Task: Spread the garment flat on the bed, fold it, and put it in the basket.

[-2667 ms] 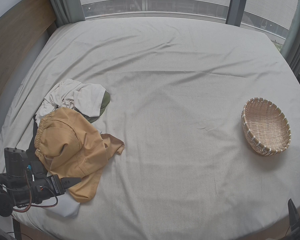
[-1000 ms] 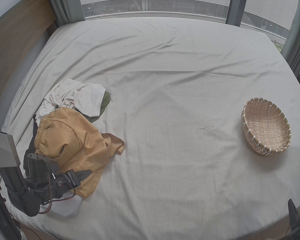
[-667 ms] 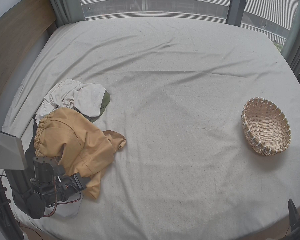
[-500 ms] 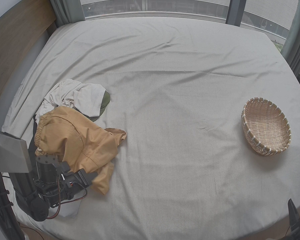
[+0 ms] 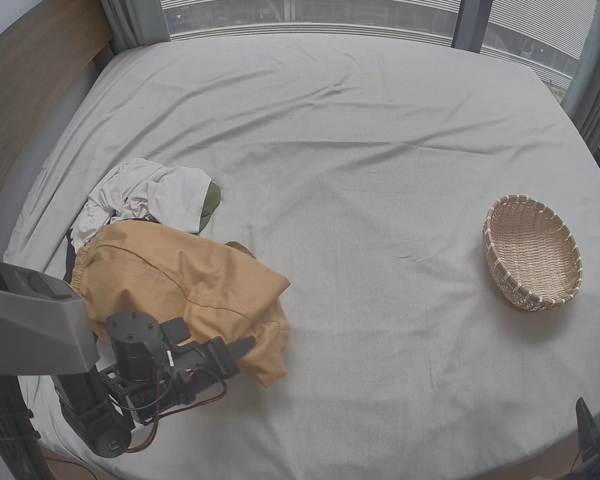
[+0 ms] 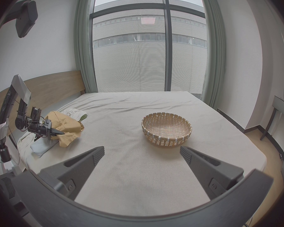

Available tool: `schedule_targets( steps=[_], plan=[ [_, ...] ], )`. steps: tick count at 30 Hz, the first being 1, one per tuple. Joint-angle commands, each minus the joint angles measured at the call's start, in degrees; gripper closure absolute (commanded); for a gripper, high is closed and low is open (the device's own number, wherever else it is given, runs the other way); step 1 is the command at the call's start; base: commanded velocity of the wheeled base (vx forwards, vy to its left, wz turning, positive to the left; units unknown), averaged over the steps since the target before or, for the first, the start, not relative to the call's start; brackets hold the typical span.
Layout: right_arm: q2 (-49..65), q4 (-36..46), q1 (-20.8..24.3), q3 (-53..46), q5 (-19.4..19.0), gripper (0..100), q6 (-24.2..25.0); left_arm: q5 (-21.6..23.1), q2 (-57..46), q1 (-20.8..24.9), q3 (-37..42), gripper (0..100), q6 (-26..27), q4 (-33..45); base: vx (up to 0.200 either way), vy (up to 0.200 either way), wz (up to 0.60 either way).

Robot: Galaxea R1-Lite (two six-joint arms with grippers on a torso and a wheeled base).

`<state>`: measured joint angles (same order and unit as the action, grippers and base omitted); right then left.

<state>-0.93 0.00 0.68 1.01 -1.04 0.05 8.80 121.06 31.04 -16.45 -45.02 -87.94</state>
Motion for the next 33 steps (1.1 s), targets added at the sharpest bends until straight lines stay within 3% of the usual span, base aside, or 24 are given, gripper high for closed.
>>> schedule_targets(
  steps=[1, 20, 33],
  plan=[
    [0.40, -0.09, 0.02, -1.01, -0.02, 0, 0.04, -1.16, 2.16, 4.91, -4.21, 100, -0.16, -0.21, 0.000, 0.000, 0.00],
    [0.40, 0.00, 0.02, -1.01, -0.02, 0, 0.13, -1.86, 9.72, 18.18, -17.92, 100, -0.24, 0.93, 0.000, 0.000, 0.00],
    [0.40, 0.00, 0.02, -1.01, -0.02, 0, 0.21, -1.24, 11.74, 21.43, -25.13, 100, -0.16, 3.83, 0.000, 0.000, 0.00]
  ],
)
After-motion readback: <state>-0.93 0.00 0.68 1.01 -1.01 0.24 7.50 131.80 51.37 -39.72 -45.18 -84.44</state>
